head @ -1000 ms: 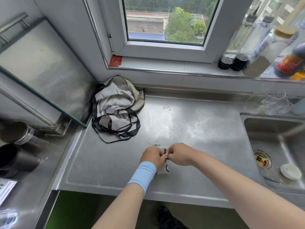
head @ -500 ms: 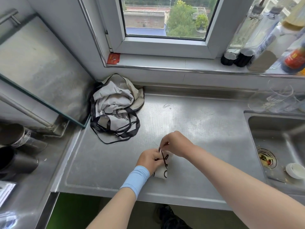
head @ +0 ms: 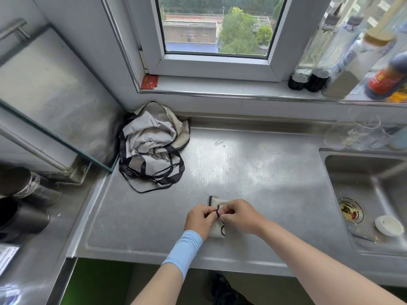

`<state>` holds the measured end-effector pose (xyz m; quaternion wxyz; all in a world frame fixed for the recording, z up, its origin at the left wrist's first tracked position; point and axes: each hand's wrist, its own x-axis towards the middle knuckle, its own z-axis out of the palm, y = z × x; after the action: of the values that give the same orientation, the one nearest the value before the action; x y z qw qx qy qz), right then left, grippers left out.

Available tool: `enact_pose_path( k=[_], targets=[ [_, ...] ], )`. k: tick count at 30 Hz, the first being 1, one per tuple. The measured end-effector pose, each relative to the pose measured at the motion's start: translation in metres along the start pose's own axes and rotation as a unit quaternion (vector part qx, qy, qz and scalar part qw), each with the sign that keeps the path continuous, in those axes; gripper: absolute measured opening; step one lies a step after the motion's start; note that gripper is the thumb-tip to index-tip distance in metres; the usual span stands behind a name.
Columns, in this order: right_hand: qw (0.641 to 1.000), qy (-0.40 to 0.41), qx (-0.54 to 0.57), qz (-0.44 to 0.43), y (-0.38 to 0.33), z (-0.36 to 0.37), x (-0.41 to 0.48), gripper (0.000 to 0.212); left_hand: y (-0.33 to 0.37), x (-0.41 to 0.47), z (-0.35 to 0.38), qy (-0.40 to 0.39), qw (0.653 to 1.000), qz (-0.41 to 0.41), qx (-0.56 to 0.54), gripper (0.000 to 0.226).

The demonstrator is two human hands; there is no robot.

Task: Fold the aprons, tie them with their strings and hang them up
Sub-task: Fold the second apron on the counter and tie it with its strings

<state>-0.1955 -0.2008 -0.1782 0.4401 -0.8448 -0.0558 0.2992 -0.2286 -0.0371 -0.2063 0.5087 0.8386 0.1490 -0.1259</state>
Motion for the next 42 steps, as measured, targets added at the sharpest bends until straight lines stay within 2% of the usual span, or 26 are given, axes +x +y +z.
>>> enact_pose_path(
  k=[3,5,7,10,13,16,19,22,25,27,30,35,38,42],
  targets=[
    [0.996,0.091,-0.018,0.009,0.000,0.015,-0.011,0.012,0.000,-0.002,-0.004,-0.021,0.999,-0.028,0.009,0.010],
    [0.974,0.195,-0.111,-0.028,0.001,0.027,-0.020,0.029,0.003,-0.002,-0.009,-0.050,0.998,-0.029,0.024,0.011],
    [0.959,0.231,-0.148,-0.071,0.001,0.037,-0.025,0.026,0.008,-0.002,-0.012,-0.091,0.993,-0.027,0.063,0.016],
    [0.972,0.212,-0.090,-0.050,-0.001,0.045,-0.027,0.018,0.010,-0.002,-0.014,-0.145,0.985,-0.049,0.075,0.021],
    [0.971,0.217,-0.079,-0.057,-0.001,0.048,-0.028,0.015,0.007,-0.004,-0.016,-0.153,0.982,-0.107,-0.037,0.030],
    [0.968,0.221,-0.096,-0.072,0.000,0.046,-0.031,0.021,0.010,-0.010,-0.018,-0.166,0.965,-0.156,-0.127,0.026],
    [0.963,0.215,-0.133,-0.093,0.002,0.042,-0.034,0.019,0.010,-0.014,-0.017,-0.183,0.949,-0.179,-0.185,0.021],
    [0.957,0.207,-0.157,-0.128,0.006,0.037,-0.033,0.016,0.011,-0.016,-0.017,-0.172,0.936,-0.206,-0.226,0.020],
    [0.956,0.208,-0.163,-0.128,0.009,0.032,-0.029,0.014,0.011,-0.018,-0.013,-0.135,0.913,-0.245,-0.296,0.019],
    [0.953,0.209,-0.178,-0.130,0.008,0.028,-0.028,0.011,0.008,-0.017,-0.009,-0.117,0.918,-0.239,-0.293,0.027],
    [0.944,0.176,-0.244,-0.135,0.004,0.019,-0.028,0.004,0.006,-0.016,-0.003,-0.103,0.932,-0.226,-0.263,0.023],
    [0.942,0.072,-0.313,-0.095,-0.002,0.009,-0.025,0.020,0.015,-0.015,-0.006,-0.067,0.906,-0.272,-0.317,0.014],
    [0.938,0.043,-0.334,-0.082,-0.001,0.006,-0.024,0.025,0.014,-0.015,-0.004,-0.043,0.935,-0.231,-0.267,0.015],
    [0.956,0.025,-0.291,-0.022,-0.007,-0.003,-0.022,0.025,0.015,-0.016,-0.003,-0.001,0.971,-0.177,-0.158,0.023]
  ],
)
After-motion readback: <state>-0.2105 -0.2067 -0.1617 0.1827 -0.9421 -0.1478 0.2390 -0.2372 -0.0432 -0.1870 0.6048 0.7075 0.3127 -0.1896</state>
